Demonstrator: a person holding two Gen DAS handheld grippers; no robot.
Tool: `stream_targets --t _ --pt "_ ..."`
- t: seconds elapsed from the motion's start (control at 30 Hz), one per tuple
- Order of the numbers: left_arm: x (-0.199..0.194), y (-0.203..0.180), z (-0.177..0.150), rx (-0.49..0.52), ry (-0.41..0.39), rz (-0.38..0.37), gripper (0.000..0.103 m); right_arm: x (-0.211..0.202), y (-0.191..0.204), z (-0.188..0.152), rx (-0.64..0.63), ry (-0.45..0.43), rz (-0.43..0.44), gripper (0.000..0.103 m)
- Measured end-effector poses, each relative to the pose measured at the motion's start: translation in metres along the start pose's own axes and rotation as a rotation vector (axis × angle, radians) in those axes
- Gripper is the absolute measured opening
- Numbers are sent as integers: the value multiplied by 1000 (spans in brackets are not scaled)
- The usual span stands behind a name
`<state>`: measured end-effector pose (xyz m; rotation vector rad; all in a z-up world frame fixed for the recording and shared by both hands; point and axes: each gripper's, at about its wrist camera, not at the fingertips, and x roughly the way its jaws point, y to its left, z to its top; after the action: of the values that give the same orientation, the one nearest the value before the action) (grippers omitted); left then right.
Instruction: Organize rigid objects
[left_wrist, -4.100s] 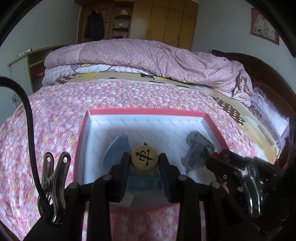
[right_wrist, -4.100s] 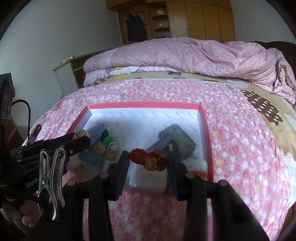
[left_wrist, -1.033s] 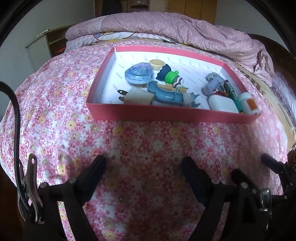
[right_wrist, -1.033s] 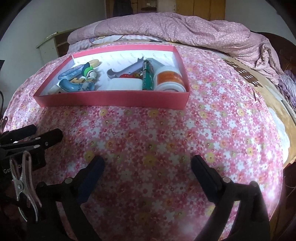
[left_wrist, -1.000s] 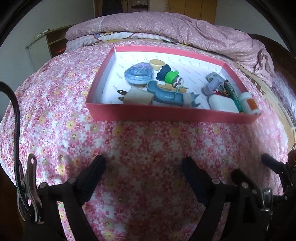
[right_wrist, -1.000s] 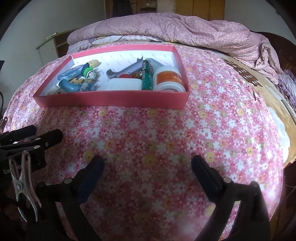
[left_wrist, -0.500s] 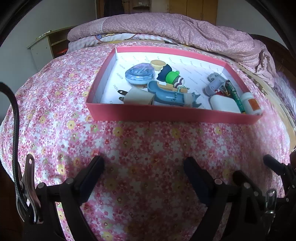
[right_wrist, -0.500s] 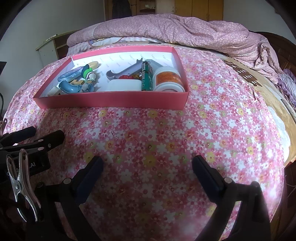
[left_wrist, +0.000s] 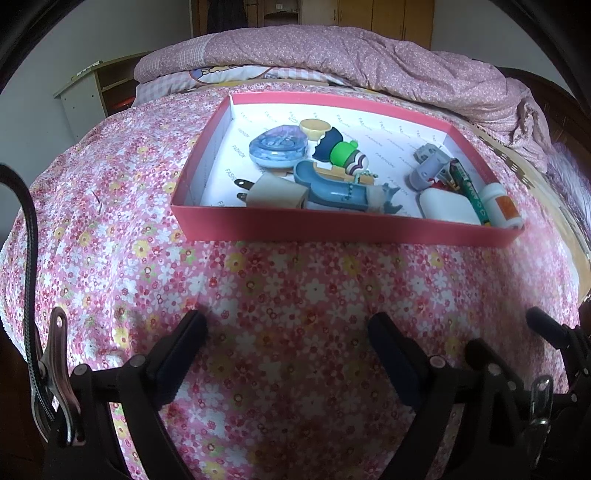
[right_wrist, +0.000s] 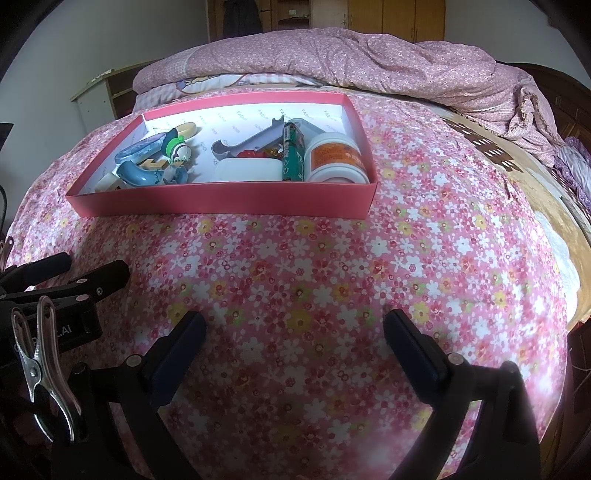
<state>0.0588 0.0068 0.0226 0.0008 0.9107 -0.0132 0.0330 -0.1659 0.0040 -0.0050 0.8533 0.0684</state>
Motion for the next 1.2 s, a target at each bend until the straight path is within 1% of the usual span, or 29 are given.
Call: stream_targets --t 1.2 --pt "2 0 -1 -6 5 1 93 1 -2 2 7 0 -4 101"
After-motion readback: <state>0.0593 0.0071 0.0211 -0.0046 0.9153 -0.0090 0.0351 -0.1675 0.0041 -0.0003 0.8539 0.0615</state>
